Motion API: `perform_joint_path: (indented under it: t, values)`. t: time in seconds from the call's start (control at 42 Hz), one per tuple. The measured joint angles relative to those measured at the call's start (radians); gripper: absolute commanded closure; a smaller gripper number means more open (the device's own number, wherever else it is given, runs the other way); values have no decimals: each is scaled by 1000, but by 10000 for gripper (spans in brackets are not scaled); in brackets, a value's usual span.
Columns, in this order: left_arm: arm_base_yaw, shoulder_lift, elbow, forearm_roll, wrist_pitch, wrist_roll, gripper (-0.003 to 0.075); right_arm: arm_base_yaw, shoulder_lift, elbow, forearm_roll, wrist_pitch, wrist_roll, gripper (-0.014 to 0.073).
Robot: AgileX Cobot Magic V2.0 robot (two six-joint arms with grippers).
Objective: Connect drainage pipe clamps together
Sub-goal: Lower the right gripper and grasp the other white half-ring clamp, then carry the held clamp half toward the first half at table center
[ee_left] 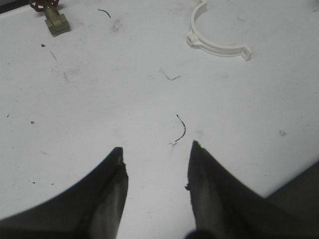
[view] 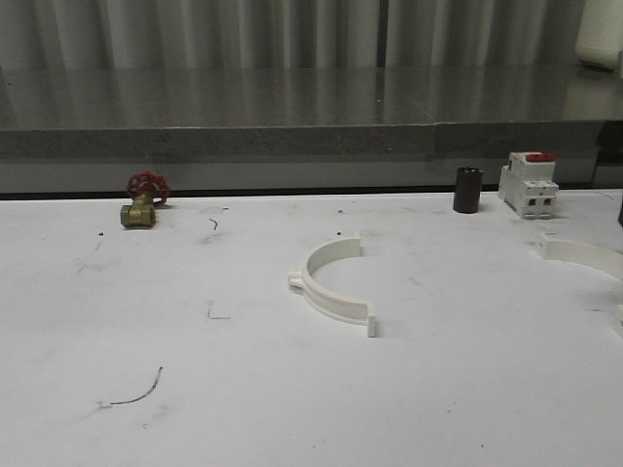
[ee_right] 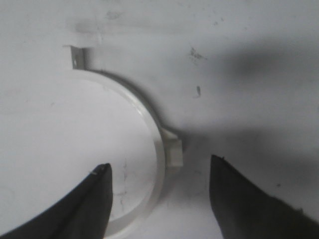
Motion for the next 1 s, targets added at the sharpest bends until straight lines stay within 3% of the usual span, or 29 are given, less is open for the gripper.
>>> perform_joint_path:
  t: [0.429,0.714,1.0]
  values:
    - [0,0,0,0,0,0,585,18,145,-49,-43,13,-5,137]
    - [0,0,0,0,0,0,634,18,155,-54,-45,48,-5,406]
    - [0,0,0,0,0,0,672,18,157,-60,-45,67,-3,428]
